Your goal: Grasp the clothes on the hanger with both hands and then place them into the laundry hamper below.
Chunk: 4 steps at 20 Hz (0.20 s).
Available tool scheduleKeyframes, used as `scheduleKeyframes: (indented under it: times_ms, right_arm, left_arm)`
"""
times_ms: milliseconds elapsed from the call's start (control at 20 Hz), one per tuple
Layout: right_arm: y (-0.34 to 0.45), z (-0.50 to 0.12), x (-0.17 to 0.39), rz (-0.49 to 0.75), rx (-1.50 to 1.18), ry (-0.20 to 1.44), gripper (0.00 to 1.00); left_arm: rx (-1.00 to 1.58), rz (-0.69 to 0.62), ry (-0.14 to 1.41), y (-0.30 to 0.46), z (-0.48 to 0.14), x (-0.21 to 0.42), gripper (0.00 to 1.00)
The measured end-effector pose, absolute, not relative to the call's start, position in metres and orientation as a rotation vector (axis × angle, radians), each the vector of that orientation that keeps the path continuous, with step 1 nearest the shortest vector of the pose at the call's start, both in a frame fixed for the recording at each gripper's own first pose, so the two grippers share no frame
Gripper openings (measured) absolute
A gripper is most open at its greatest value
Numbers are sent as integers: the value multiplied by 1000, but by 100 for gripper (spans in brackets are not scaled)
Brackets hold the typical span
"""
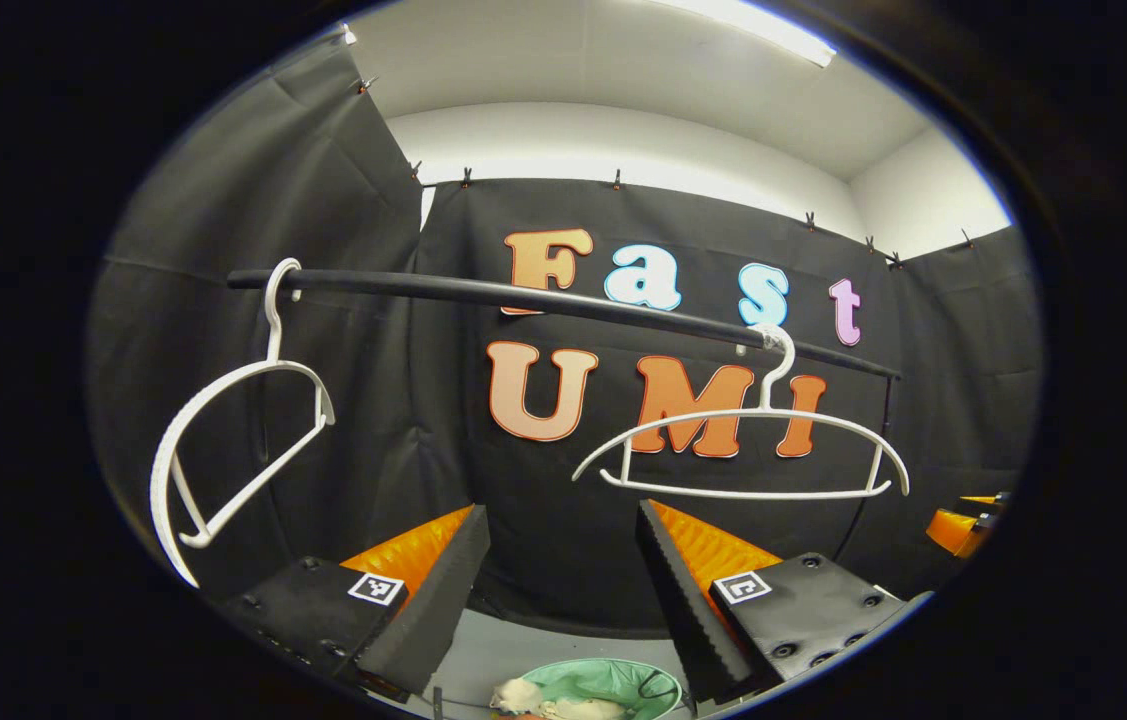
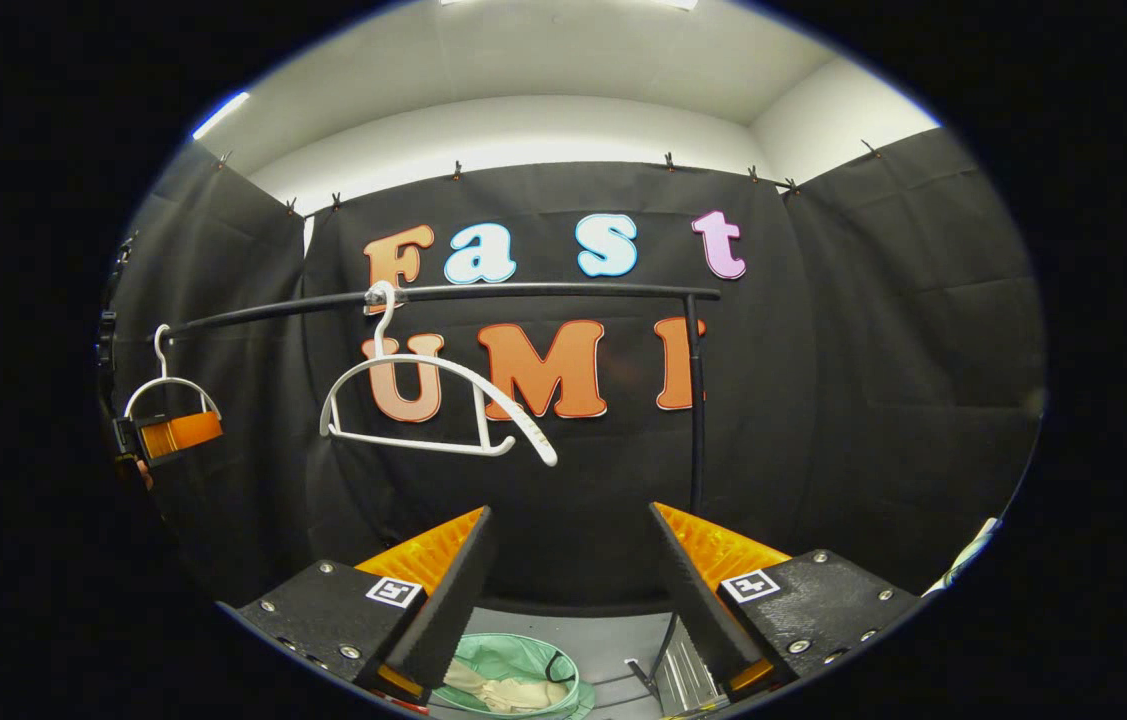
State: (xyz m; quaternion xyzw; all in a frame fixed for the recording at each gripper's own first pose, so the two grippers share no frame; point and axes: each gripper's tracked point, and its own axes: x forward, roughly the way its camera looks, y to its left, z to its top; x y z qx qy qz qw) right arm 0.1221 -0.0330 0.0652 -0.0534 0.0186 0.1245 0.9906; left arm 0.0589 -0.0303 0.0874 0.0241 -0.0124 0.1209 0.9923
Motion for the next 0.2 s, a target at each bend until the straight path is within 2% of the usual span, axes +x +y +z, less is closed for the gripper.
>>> scheduleKeyframes:
  times_ms: [50, 100, 150, 200]
  right_arm:
    - [-32, 64, 121, 241, -110, 38, 99]
    - [-29, 63, 120, 237, -110, 36, 87]
    - [-27, 64, 117, 232, -109, 35, 99]
    - [-25, 64, 115, 227, -105, 37, 99]
  left_arm:
    - [48, 237, -18, -29, 87, 59, 94]
    - [50, 232, -15, -28, 87, 57, 97]
    - [54, 226, -14, -26, 88, 56, 94]
    - [61, 224, -9, -23, 89, 54, 97]
